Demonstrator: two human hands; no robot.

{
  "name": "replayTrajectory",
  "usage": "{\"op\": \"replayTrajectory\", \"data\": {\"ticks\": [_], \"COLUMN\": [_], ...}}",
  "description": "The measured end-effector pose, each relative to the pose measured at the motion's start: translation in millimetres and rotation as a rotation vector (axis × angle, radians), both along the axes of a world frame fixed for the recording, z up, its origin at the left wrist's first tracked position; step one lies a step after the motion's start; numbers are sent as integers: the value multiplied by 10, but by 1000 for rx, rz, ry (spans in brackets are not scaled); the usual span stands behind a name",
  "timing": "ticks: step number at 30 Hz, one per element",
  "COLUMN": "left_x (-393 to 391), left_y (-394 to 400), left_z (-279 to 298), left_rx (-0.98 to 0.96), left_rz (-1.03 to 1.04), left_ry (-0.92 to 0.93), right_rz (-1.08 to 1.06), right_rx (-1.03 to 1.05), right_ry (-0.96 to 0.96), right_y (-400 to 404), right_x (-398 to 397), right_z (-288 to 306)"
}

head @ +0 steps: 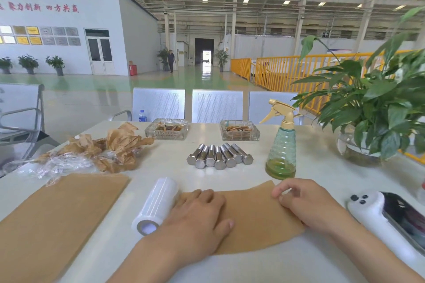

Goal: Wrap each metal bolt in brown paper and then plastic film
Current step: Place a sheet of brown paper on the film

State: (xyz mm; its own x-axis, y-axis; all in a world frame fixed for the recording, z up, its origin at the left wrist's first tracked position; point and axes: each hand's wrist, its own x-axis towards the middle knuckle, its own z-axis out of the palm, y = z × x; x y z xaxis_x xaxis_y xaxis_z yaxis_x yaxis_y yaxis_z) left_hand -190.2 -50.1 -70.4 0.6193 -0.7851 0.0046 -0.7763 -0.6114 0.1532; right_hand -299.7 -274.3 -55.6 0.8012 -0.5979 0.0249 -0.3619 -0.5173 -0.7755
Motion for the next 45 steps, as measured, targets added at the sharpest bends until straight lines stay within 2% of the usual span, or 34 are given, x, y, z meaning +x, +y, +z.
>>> {"op": "replayTrajectory", "data": {"ticks": [10,14,20,29,42,45], "left_x": [-17,-26,123,386,336,264], "left_y": [56,66,201,480,409,304], "left_z": [84,79,176,292,211,190], "left_rx": [168,120,270,129,178,101], "left_rz": [103,148,366,494,482,356], "left_ry": [-121,-194,-238,-163,-251,-293], "right_rz": [55,17,-36,38,2,6], "right_rx": [-57,74,138,116,-13,-70], "right_ry": [19,-12,-31,-30,14,50], "right_y": [114,152,151,199,218,234], "right_x": [43,56,55,107,88,102], "right_z": [-83,-58,-98,-147,-145,-142]}}
